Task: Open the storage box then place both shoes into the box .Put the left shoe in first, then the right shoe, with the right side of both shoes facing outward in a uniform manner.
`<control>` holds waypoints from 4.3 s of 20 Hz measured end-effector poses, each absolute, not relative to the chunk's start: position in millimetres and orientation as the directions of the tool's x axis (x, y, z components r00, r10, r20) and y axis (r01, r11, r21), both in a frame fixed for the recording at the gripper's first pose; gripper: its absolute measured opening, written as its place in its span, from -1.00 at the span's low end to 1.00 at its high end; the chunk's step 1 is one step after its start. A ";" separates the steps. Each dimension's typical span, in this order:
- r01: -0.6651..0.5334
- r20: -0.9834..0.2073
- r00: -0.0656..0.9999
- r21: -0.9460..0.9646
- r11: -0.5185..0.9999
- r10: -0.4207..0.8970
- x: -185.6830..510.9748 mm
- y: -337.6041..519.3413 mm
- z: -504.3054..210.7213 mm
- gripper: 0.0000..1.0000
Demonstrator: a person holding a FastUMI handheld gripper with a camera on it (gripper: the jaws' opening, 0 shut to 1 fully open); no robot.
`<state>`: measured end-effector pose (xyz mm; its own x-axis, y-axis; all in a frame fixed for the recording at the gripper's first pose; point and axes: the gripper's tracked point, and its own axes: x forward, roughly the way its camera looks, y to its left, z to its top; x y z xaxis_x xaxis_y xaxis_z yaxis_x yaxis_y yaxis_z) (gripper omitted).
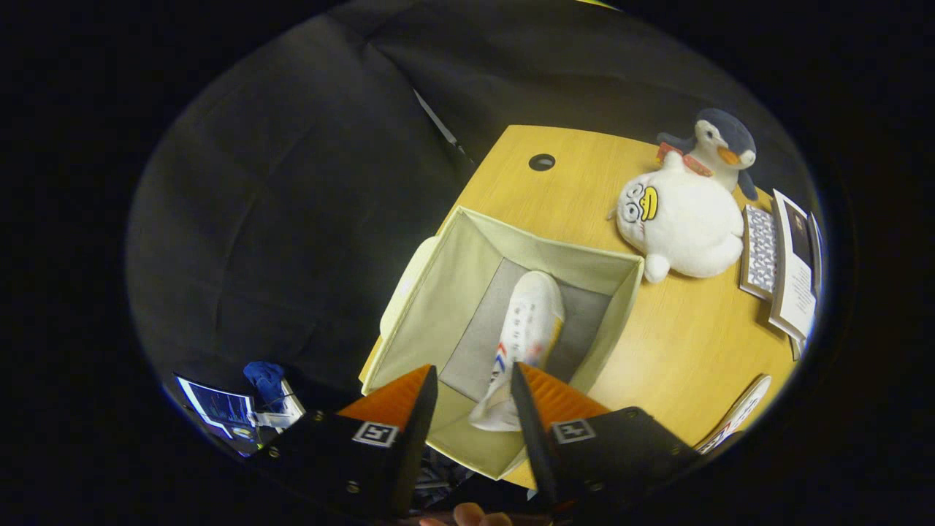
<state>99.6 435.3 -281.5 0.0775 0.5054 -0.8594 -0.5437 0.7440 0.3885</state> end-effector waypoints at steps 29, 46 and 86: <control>-0.132 -0.900 0.248 0.334 0.933 0.358 113.8 91.4 -291.9 0.66; 0.026 -0.983 0.097 0.159 0.987 0.156 63.6 -51.9 -401.9 0.67; -0.329 -0.884 0.205 0.343 0.880 0.421 113.1 177.9 -262.1 -0.97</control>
